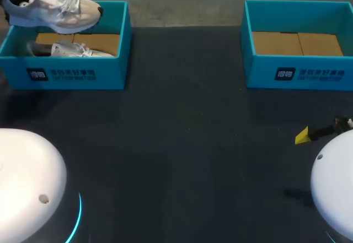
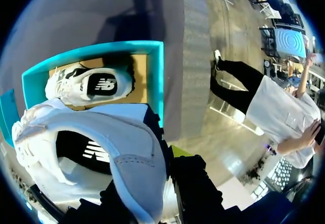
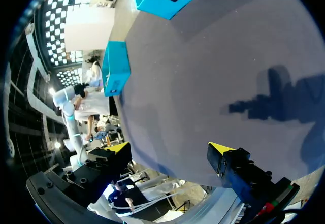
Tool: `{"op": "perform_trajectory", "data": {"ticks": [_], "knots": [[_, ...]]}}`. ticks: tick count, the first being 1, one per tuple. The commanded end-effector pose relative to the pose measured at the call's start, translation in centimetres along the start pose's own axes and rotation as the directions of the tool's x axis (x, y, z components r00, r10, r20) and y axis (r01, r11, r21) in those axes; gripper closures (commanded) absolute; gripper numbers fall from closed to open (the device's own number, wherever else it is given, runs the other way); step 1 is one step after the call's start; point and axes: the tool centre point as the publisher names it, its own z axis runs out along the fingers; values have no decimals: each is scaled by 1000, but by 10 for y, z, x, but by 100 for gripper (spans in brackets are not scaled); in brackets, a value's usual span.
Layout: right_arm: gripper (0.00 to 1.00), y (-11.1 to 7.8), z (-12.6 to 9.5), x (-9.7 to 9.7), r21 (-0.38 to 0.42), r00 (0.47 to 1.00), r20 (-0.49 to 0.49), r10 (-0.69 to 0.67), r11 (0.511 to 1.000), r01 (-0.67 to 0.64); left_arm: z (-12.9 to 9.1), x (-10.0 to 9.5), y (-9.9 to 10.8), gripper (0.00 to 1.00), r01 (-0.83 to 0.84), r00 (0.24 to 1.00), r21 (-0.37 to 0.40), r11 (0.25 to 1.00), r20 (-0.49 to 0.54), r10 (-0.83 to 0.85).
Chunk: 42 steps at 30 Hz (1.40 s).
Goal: Take the shoe out of the shoebox, open the shoe tongue, remove and reinsert the insole, then place the shoe into the shoebox
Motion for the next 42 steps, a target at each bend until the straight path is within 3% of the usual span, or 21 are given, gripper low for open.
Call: {"op": "perform_trajectory", "data": {"ticks": [1, 8, 13, 18, 20, 26, 31, 42], "knots": [[0, -2, 0, 1, -2, 1000, 5, 2, 1000, -2, 0, 1, 7, 100, -1, 1000, 15, 1000, 2, 1], [0, -2, 0, 1, -2, 1000, 5, 2, 1000, -2, 0, 1, 7, 100, -1, 1000, 15, 1000, 2, 1], [0, -2, 0, 1, -2, 1000, 5, 2, 1000, -2, -5, 2, 6, 100, -13, 999, -25, 1000, 38, 14], [0, -2, 0, 1, -2, 1000, 5, 2, 1000, -2, 2, 7, 18, 100, 0, 998, -22, 1000, 62, 1], [0, -2, 0, 1, -2, 1000, 5, 2, 1000, -2, 18, 12, 37, 100, 14, 996, 8, 1000, 83, -15], [0, -2, 0, 1, -2, 1000, 5, 2, 1000, -2, 27, 13, 55, 100, 5, 997, 6, 1000, 76, -5], [0, -2, 0, 1, -2, 1000, 5, 2, 1000, -2, 37, 6, 69, 100, -7, 997, 21, 1000, 78, 5], [0, -2, 0, 1, -2, 1000, 5, 2, 1000, -2, 55, -12, 71, 100, -28, 997, 46, 999, 75, 25]]}}
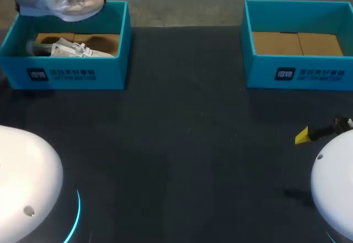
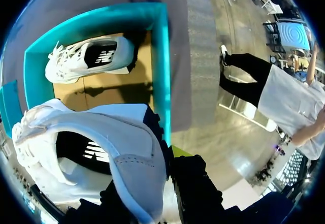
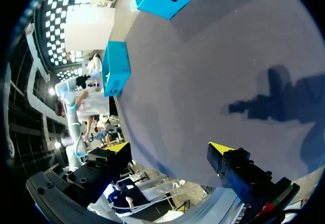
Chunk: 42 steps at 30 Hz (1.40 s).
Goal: Take the shoe out of the shoebox, open the shoe tongue, remove and reinsert the insole, then place the shoe into the shoebox
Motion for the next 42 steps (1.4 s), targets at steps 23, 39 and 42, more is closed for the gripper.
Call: {"op": "perform_trajectory", "data": {"ticks": [23, 39, 42], "knots": [[0, -2, 0, 1, -2, 1000, 5, 2, 1000, -2, 50, -12, 4, 100, 19, 999, 61, 998, -39, -17], [0, -2, 0, 1, -2, 1000, 5, 2, 1000, -2, 69, -17, -5, 100, 21, 999, 107, 994, -51, -16], [0, -2, 0, 1, -2, 1000, 5, 2, 1000, -2, 73, -18, -7, 100, 20, 998, 113, 993, -53, -14]]}}
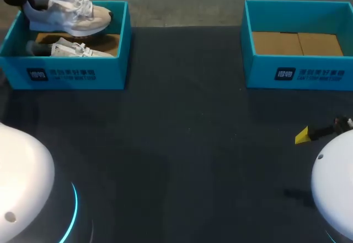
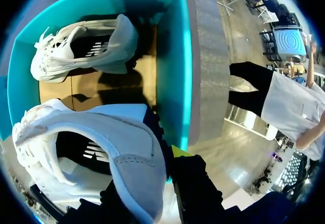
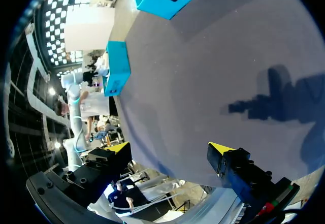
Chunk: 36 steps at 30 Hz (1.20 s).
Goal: Take the shoe out of the shoebox, open the shoe tongue, remove and reinsert the insole, then place the shoe into the shoebox
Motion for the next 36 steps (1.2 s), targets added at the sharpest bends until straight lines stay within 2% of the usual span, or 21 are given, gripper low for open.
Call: {"op": "perform_trajectory", "data": {"ticks": [1, 22, 36], "knots": [[0, -2, 0, 1, -3, 1000, 5, 2, 1000, -2, 6, -2, 3, 100, -4, 1000, 7, 1000, -3, 4], [0, -2, 0, 1, -3, 1000, 5, 2, 1000, -2, 25, -14, -2, 100, 3, 1000, 14, 1000, -5, -3], [0, -2, 0, 1, -3, 1000, 5, 2, 1000, -2, 40, -22, -5, 100, 6, 1000, 47, 999, -16, -5]]}}
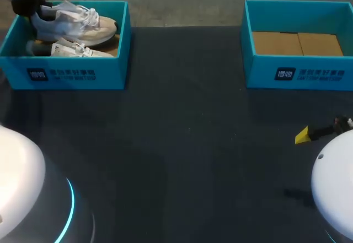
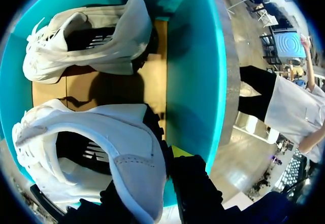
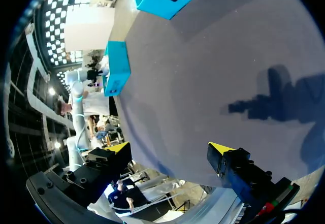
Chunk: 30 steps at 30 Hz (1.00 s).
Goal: Take the shoe out of the shoebox, open the shoe tongue, remove and reinsert the insole, then place the shoe into the shoebox
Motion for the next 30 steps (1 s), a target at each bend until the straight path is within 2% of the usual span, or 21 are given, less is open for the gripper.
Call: {"op": "perform_trajectory", "data": {"ticks": [1, 30], "knots": [[0, -3, 0, 1, -3, 1000, 4, 2, 1000, -2, 5, -1, 5, 100, -2, 1000, 10, 1000, -3, 2], [0, -3, 0, 1, -3, 1000, 4, 2, 1000, -2, 30, -13, 2, 100, -34, 999, 53, 998, -1, 34]]}}
